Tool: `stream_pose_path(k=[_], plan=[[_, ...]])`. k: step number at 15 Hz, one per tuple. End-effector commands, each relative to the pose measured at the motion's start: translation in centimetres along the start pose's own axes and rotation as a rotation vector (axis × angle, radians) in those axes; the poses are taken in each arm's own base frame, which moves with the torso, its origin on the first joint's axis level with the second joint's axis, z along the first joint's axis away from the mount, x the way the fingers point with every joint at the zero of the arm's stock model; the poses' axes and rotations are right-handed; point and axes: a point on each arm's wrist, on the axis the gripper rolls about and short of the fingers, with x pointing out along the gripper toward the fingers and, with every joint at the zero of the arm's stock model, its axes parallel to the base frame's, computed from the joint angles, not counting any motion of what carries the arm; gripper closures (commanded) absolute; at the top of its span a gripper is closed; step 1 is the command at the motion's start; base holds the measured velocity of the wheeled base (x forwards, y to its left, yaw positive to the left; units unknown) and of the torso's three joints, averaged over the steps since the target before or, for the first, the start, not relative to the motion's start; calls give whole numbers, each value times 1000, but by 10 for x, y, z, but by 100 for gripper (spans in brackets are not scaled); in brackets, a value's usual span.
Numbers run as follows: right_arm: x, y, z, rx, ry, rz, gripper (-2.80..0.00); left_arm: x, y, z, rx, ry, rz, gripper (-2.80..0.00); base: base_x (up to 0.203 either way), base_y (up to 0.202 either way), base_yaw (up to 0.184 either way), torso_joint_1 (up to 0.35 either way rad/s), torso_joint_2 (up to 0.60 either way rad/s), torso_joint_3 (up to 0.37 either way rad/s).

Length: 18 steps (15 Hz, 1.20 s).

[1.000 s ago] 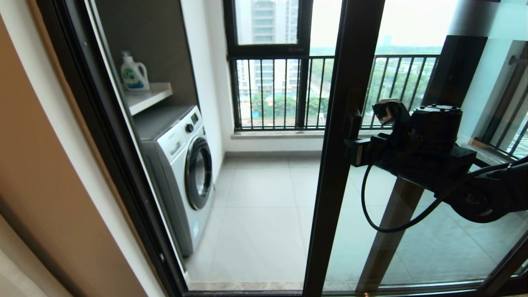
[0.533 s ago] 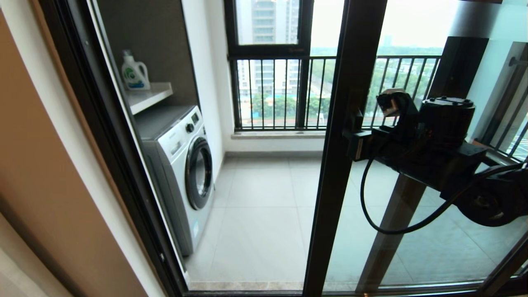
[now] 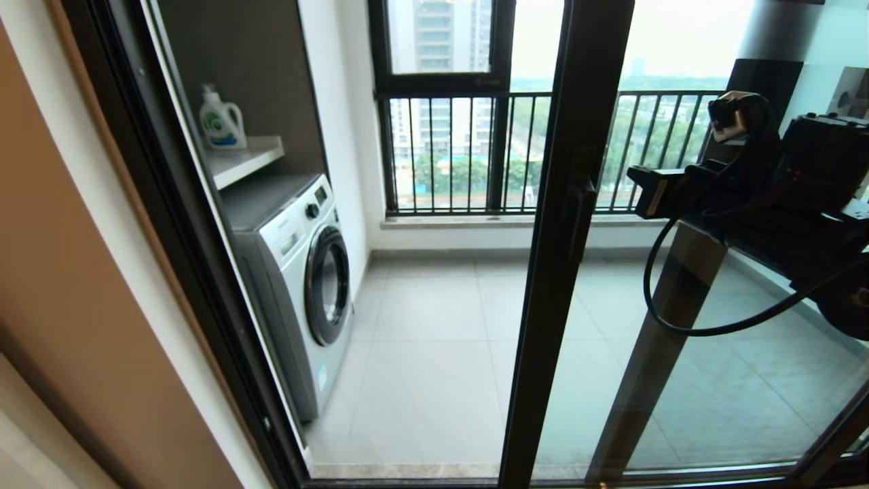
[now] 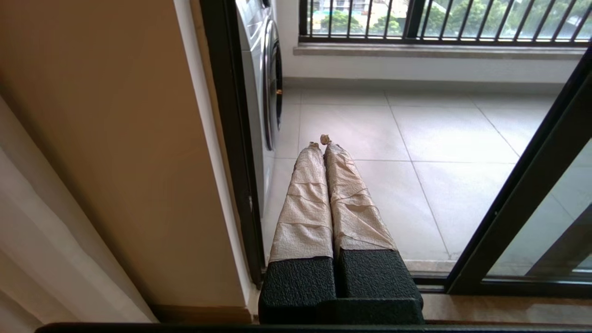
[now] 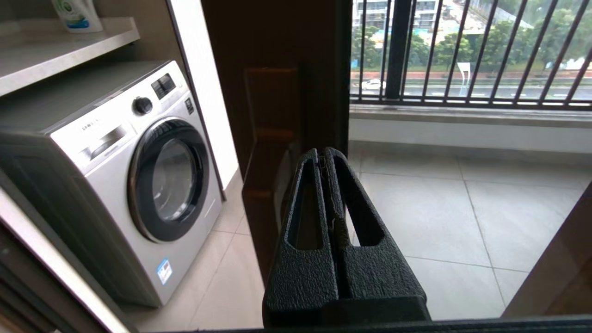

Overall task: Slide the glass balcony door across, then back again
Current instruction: Close the slid door

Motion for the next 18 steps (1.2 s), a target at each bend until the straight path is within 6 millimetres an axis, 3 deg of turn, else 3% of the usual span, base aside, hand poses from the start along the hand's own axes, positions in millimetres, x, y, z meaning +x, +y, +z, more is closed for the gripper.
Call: stream_pose_path(k=[1,5,9,15,18], plan=[[10,-12,-9,-1,18,-31,0,0,0,0,0,1,0,0,0,0,0,0,0,0],[26,-12,-37,3,92,-28,0,0,0,0,0,1,0,0,0,0,0,0,0,0],[35,-3,-51,8,126,3,0,0,0,0,0,1,0,0,0,0,0,0,0,0],[42,31,-47,56,105,83,0,0,0,0,0,1,0,0,0,0,0,0,0,0],[44,37,-55,80,129,95,0,0,0,0,0,1,0,0,0,0,0,0,0,0]])
